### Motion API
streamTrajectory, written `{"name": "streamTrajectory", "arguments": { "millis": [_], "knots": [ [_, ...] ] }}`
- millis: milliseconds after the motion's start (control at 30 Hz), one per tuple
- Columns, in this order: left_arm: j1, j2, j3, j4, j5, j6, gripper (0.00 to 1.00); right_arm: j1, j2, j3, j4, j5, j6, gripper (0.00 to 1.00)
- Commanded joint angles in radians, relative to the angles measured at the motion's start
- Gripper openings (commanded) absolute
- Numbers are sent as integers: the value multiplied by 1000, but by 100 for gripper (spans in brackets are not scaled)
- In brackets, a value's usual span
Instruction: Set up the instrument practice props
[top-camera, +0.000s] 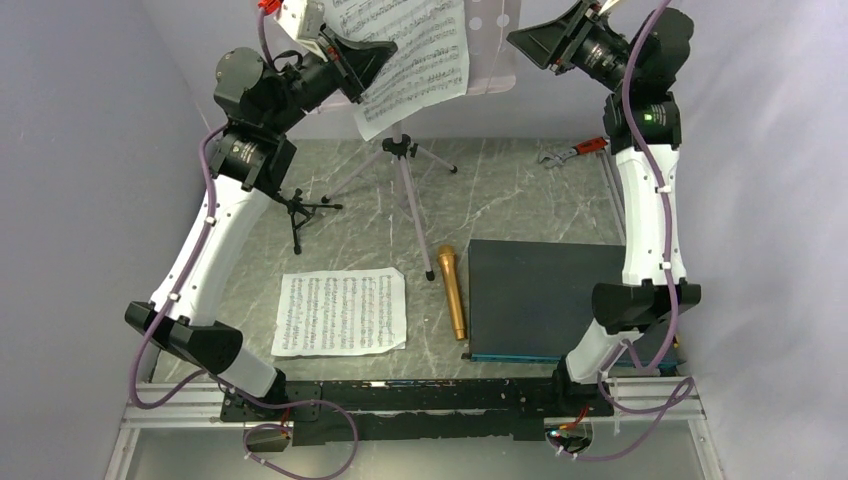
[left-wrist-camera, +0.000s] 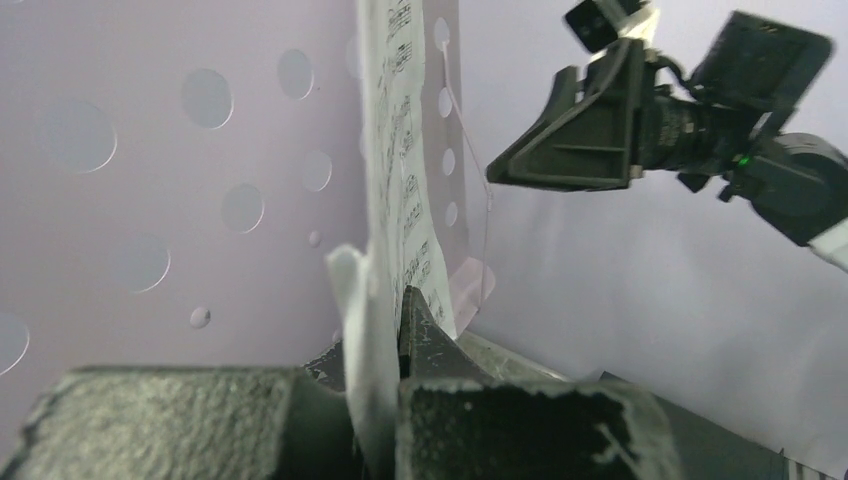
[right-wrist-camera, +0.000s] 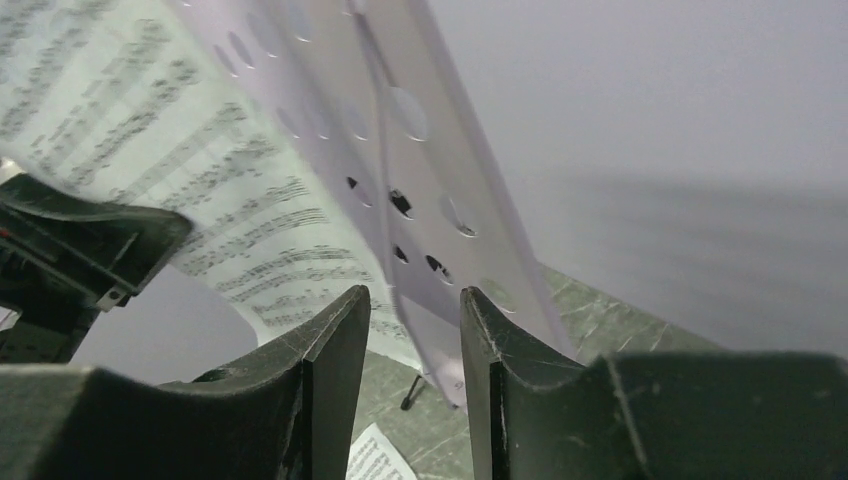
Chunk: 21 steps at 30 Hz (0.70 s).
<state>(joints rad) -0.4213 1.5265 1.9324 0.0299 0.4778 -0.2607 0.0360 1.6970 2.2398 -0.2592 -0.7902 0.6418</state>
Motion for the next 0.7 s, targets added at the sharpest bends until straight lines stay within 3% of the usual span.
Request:
{"name": "streamTrajectory", "arguments": {
  "millis": [0, 267, 667],
  "knots": [
    [11, 2, 48, 117, 88, -22, 3, 4, 14, 45, 48, -3, 30, 43],
    [15, 43, 66, 180, 127, -44, 3, 20, 44, 50, 107, -54, 77, 43],
    [26, 62, 70, 184, 104, -32, 3, 38, -8, -16, 159, -10, 67, 57]
  ]
}}
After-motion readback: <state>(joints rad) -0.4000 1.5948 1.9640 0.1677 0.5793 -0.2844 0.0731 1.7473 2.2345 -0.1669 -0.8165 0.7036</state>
